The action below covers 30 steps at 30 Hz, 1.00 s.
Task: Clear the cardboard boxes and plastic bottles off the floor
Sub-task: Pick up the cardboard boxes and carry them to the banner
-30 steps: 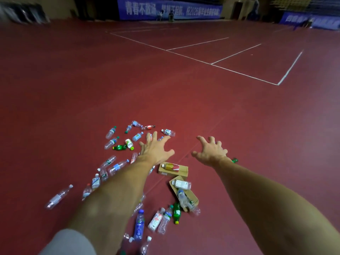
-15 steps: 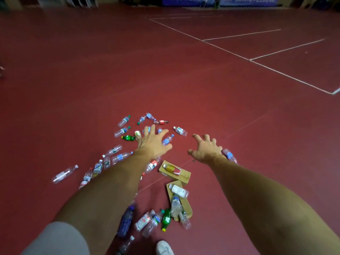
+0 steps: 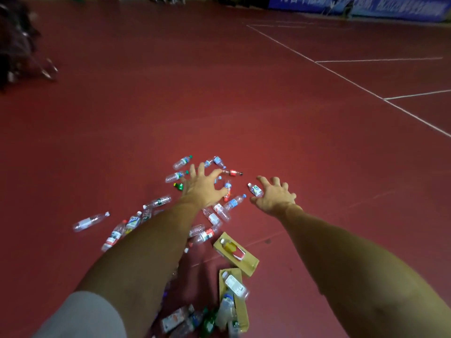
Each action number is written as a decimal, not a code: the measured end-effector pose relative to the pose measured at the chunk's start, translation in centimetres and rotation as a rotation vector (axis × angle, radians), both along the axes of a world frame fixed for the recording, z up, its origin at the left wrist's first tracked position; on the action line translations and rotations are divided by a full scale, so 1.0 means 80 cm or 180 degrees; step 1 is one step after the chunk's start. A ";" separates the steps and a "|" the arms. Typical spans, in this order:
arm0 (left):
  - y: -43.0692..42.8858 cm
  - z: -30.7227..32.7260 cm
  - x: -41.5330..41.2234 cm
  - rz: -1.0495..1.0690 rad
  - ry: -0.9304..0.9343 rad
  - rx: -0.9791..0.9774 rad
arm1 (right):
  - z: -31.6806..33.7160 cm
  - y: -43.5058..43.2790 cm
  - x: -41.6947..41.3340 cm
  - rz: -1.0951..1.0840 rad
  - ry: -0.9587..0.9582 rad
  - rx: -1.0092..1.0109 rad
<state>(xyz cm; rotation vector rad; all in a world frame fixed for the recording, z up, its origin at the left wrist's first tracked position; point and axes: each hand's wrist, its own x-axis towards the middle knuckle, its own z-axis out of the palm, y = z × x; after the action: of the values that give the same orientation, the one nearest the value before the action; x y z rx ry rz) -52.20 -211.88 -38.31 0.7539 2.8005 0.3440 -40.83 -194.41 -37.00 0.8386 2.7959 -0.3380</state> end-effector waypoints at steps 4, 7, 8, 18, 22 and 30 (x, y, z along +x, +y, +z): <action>0.009 -0.011 -0.018 0.0280 -0.0138 -0.0019 | -0.010 0.019 -0.049 0.0310 -0.0034 -0.0017; 0.018 -0.021 -0.024 0.0559 -0.0208 -0.0078 | -0.027 0.035 -0.081 0.0627 -0.0085 -0.0094; 0.021 -0.028 -0.024 0.0681 -0.0216 -0.0064 | -0.035 0.042 -0.092 0.0741 -0.0130 -0.0104; 0.036 -0.186 0.018 0.2023 -0.0579 -0.0171 | -0.216 0.069 -0.152 0.1944 -0.0322 -0.0516; 0.042 -0.305 0.054 0.2215 -0.0704 -0.0172 | -0.358 0.076 -0.132 0.2101 -0.0553 -0.0558; 0.061 -0.649 0.123 0.2217 -0.1000 -0.0227 | -0.666 0.097 -0.081 0.2119 -0.0824 -0.0519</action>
<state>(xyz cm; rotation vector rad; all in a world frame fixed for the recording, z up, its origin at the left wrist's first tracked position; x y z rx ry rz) -42.34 -206.98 -90.23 -0.2981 2.6533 0.4215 -47.32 -186.66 -90.26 -0.0982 2.5659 -0.3048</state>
